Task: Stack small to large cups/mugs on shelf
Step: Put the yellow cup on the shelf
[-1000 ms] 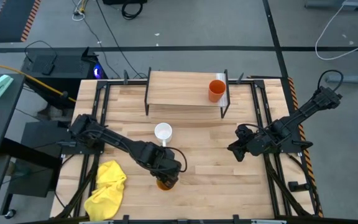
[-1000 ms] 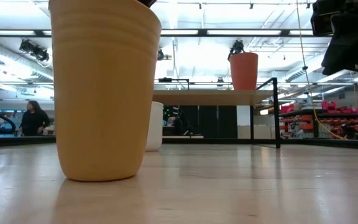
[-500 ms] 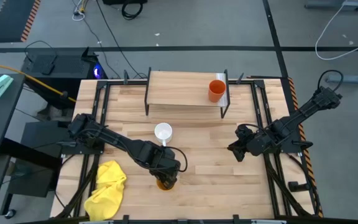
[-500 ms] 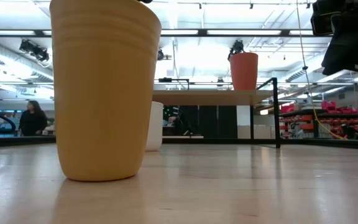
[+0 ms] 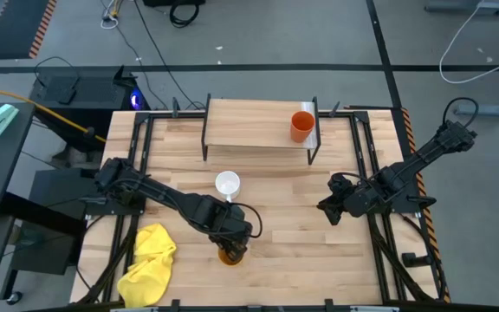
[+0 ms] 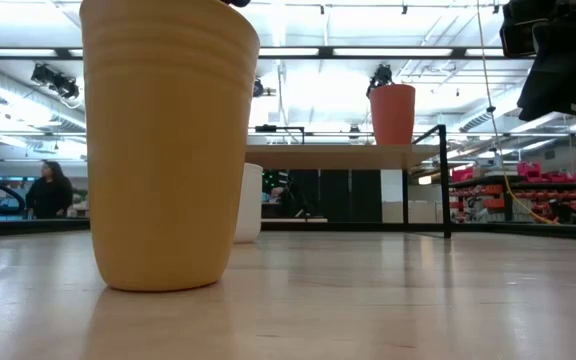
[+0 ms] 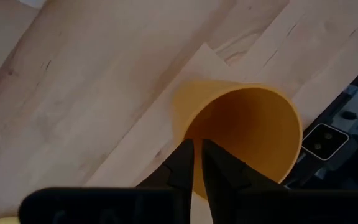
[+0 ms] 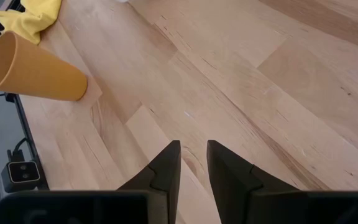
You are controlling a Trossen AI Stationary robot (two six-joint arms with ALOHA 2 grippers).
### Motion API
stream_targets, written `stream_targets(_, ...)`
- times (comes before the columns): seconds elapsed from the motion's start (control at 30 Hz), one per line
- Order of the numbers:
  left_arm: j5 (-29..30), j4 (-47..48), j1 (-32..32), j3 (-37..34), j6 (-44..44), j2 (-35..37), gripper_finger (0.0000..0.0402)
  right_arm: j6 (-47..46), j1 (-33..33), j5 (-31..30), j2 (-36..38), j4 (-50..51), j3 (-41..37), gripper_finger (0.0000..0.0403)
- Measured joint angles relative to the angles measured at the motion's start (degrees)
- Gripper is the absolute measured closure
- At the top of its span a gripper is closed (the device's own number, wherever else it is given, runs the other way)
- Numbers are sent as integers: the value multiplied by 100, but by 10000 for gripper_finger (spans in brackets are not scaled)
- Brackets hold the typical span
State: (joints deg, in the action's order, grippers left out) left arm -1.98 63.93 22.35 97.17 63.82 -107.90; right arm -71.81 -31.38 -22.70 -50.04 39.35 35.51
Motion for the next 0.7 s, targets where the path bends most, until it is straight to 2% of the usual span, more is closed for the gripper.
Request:
stream_targets(0.37, 40, 107, 0, -9, 7, -60, 326, 0, 0, 0, 0, 10, 0, 316)
stream_targets(0.7, -40, 40, 11, -3, 12, -254, 326, 0, 2, 0, -2, 31, 0, 316)
